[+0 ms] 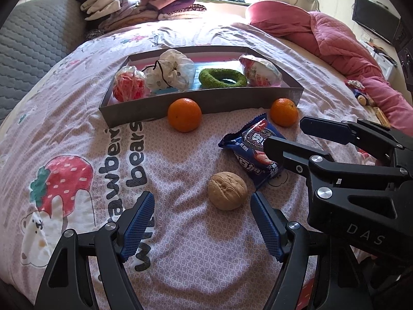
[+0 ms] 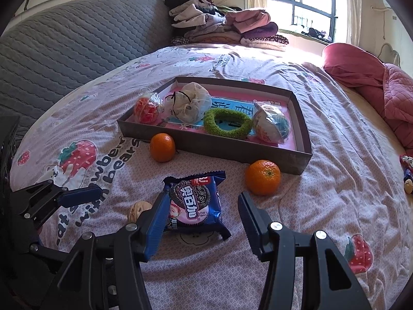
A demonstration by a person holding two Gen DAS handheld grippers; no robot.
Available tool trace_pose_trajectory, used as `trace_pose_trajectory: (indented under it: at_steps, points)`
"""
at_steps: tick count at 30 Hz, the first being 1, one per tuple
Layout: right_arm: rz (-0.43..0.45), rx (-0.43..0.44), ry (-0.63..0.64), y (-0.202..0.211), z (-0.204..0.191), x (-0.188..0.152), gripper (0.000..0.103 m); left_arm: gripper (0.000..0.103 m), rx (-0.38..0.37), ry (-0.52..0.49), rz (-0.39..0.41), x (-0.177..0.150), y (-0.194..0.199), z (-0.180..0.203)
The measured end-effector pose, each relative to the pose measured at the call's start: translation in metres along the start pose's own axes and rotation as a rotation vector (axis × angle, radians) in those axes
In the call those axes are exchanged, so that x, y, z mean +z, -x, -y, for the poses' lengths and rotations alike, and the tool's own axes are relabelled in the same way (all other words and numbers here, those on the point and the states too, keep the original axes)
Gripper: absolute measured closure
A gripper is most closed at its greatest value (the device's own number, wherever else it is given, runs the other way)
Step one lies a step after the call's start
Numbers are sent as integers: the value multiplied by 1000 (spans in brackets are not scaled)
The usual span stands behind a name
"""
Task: Organize objects
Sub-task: 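Close left tool on the walnut while right tool grips the blue cookie packet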
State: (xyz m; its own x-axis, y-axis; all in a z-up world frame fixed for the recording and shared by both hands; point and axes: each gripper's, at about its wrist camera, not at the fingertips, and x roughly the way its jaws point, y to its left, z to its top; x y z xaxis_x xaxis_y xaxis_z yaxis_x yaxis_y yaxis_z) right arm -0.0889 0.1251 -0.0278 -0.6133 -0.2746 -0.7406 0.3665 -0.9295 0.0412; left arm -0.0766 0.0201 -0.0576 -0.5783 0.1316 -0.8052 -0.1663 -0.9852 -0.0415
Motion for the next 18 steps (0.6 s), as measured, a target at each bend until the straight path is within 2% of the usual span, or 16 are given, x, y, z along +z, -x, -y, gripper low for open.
trace_pose_trajectory:
  at_steps: [8, 18]
  points:
    - [-31, -7, 22, -13, -4, 0, 49, 25, 0, 8, -3, 1, -7, -2]
    - [-66, 26, 20, -29, -3, 2, 46, 25, 0, 7, -3, 4, -14, -1]
